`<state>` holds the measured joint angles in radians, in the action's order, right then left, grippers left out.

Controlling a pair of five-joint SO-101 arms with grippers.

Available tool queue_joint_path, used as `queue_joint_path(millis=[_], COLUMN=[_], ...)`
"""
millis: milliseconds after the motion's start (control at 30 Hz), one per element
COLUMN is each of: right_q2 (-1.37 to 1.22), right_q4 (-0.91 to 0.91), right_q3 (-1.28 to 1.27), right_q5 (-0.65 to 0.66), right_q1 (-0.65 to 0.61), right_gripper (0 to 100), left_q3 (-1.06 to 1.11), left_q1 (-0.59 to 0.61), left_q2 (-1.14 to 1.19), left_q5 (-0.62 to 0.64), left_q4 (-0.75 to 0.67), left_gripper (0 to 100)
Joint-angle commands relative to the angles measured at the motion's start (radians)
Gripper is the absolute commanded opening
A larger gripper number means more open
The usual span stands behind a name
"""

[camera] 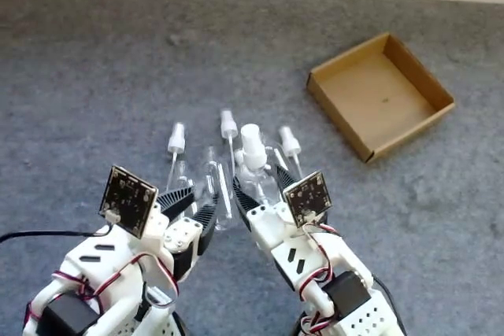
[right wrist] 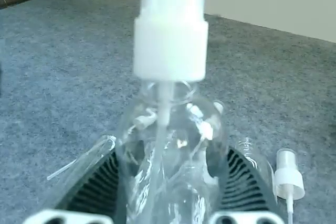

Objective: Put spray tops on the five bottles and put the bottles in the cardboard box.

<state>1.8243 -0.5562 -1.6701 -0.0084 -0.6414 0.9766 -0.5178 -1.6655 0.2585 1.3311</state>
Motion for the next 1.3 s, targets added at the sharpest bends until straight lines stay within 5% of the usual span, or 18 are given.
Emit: queue_joint_path(millis=[0, 333, 467, 767, 1033, 1267], right_q2=[0.008, 0.008, 0.008, 0.007, 0.007, 0.013], right_q4=[0.004, 0.002, 0.002, 0.002, 0.002, 0.058], right_q3=[-0.113, -0.113, -0.113, -0.113, -0.113, -0.113], right_q5=[0.0, 0.0, 0.0, 0.0, 0.0, 0.002], right_q1=[0.015, 0.015, 0.015, 0.015, 0.019, 0.081], right_gripper=[8.7, 8.7, 8.7, 8.7, 8.7, 8.7], left_q3=[-0.062, -0.064, -0.044, 0.165, 0.414, 0.518], left_q1=[-0.005, 0.001, 0.134, 0.392, 0.354, 0.202], left_q2=[0.002, -0.185, -0.148, -0.147, -0.147, -0.147], left_q5=[-0.017, -0.11, -0.239, -0.249, -0.245, -0.245], left_q4=[0.011, 0.123, 0.11, -0.034, -0.284, -0.308], left_gripper=[4, 0, 0, 0, 0, 0])
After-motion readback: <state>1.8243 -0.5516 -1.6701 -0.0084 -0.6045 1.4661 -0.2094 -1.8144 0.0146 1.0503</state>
